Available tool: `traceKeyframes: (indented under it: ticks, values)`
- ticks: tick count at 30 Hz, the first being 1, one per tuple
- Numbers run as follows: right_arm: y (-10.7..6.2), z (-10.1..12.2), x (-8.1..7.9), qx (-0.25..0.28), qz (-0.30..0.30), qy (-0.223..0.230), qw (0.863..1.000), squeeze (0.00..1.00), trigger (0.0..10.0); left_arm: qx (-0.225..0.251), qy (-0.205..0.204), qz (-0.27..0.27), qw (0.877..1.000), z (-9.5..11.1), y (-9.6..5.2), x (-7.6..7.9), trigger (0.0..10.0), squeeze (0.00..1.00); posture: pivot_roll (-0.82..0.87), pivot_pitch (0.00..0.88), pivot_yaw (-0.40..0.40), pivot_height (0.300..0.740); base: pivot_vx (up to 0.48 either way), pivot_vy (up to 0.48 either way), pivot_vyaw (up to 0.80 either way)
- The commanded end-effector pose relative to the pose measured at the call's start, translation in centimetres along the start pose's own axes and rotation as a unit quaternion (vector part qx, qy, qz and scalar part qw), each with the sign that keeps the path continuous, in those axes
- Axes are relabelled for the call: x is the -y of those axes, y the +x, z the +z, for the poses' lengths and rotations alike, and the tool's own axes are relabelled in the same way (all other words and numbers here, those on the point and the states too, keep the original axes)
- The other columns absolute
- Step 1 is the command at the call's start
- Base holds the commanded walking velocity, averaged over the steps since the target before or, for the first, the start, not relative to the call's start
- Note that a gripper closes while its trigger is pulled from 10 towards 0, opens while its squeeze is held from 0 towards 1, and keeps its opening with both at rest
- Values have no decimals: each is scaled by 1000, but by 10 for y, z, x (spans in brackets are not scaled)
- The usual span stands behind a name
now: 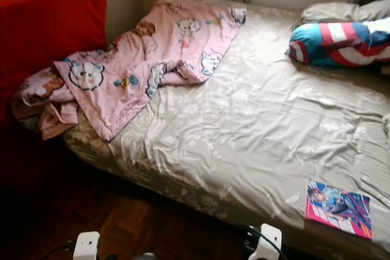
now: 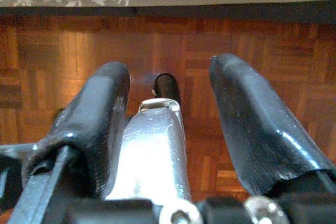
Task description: Clean up the room
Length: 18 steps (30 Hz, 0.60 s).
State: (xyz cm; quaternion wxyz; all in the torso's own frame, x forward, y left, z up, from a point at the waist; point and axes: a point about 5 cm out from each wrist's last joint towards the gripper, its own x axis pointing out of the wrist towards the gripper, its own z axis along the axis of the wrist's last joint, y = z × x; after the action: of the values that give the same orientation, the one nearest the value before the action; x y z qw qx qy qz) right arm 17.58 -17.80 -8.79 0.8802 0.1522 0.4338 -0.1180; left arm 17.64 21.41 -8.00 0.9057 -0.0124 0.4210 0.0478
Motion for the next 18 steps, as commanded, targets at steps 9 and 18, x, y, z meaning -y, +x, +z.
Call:
traceKeyframes:
  ticks: [9,18]
  values:
    - [0,-3,-4,-7,7,1,1000,0,10000,-23,1,9,1000,-14,-4,-6,10000,0,119,166,-27,740,0,480,0]
    - [0,-3,-4,-6,7,-2,1000,0,10000,-23,0,9,1000,-13,-4,-6,10000,0,118,149,-25,740,0,480,0]
